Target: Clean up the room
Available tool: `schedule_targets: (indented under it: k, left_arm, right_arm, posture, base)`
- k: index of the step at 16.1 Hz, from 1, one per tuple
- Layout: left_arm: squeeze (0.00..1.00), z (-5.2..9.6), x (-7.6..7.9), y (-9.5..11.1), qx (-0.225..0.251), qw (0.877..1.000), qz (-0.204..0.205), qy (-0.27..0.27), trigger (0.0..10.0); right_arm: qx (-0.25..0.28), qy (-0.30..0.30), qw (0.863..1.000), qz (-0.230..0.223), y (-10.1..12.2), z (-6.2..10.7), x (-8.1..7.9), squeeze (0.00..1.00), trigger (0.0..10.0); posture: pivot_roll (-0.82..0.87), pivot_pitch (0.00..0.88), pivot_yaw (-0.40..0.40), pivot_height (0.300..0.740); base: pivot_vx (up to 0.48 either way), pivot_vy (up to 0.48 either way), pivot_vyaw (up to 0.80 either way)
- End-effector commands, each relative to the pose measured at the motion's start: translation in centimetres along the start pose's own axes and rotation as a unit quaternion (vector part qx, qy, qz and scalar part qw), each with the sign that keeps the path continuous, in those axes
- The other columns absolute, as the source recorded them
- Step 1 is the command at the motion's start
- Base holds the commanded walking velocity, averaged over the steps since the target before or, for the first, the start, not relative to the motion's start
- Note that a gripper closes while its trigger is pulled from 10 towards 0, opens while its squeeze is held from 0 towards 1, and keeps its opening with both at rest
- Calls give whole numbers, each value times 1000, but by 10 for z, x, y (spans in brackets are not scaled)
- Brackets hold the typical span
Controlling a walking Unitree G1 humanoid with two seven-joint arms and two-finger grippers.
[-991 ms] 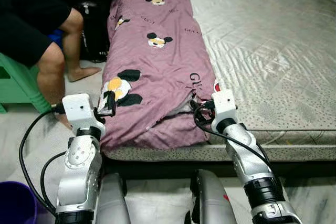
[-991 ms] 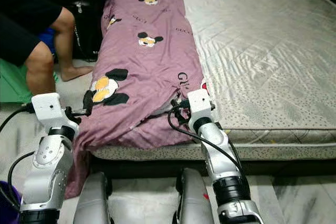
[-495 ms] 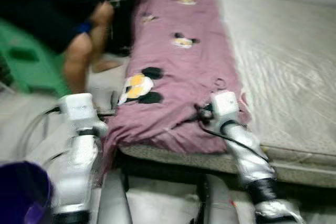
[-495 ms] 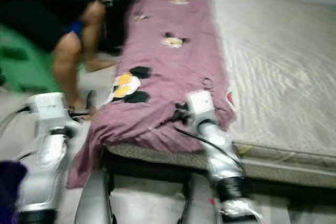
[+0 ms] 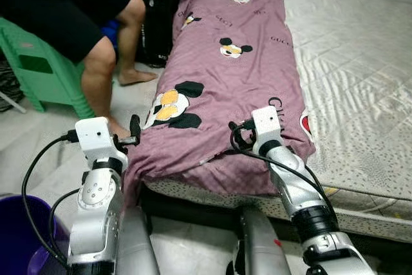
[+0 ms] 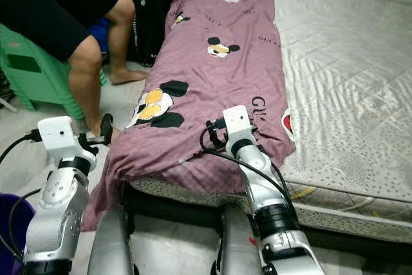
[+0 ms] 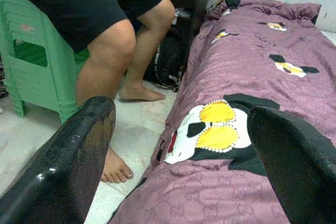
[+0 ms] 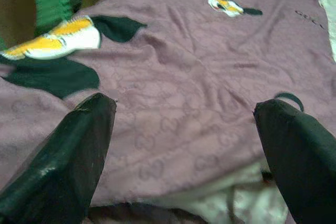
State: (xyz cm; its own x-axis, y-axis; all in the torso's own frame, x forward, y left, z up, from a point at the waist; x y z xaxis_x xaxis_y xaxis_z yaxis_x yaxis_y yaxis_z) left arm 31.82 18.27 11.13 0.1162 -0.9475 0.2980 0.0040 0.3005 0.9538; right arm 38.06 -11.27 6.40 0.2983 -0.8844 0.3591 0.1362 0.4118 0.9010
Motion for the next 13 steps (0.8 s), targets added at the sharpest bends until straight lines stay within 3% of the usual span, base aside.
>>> schedule_targets:
  k: [1, 5, 8, 13]
  left_arm:
    - [0, 2, -1, 7, 8, 1000, -5, 2, 10000]
    - [0, 5, 0, 11, 10, 1000, -4, 8, 10000]
    - [0, 8, 0, 10, 7, 1000, -5, 11, 10000]
    - [0, 7, -1, 10, 4, 1000, -9, 12, 10000]
  right_arm:
    - [-16, -5, 1000, 11, -4, -3, 1, 0, 10000]
    - [-49, -33, 998, 33, -9, -16, 13, 0, 10000]
    - [-81, -66, 993, 55, -15, -23, 31, 0, 10000]
    - [-148, -70, 982, 95, -45, -16, 47, 0, 10000]
  posture:
    - [4, 11, -35, 543]
    - [32, 31, -38, 543]
    - [44, 33, -36, 543]
    - [41, 17, -33, 543]
  base:
    - [0, 0, 0]
    - [0, 0, 0]
    - [0, 0, 0]
    - [0, 0, 0]
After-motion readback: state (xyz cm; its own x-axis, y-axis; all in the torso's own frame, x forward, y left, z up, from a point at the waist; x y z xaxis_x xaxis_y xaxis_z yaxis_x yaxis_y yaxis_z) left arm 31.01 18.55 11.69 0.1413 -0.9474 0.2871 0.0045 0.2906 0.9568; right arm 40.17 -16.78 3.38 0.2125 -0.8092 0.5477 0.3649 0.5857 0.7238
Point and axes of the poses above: a point about 5 cm out from each wrist's last joint towards the gripper, its own z axis pointing back from the gripper into the wrist, its own y axis along the axis of the wrist's last joint, x = y × z, the point moved 6 cm from there along -z, pointing out of the wrist towards the gripper, and after that the axes turned 12 degrees about z, right-handed, at the moved point
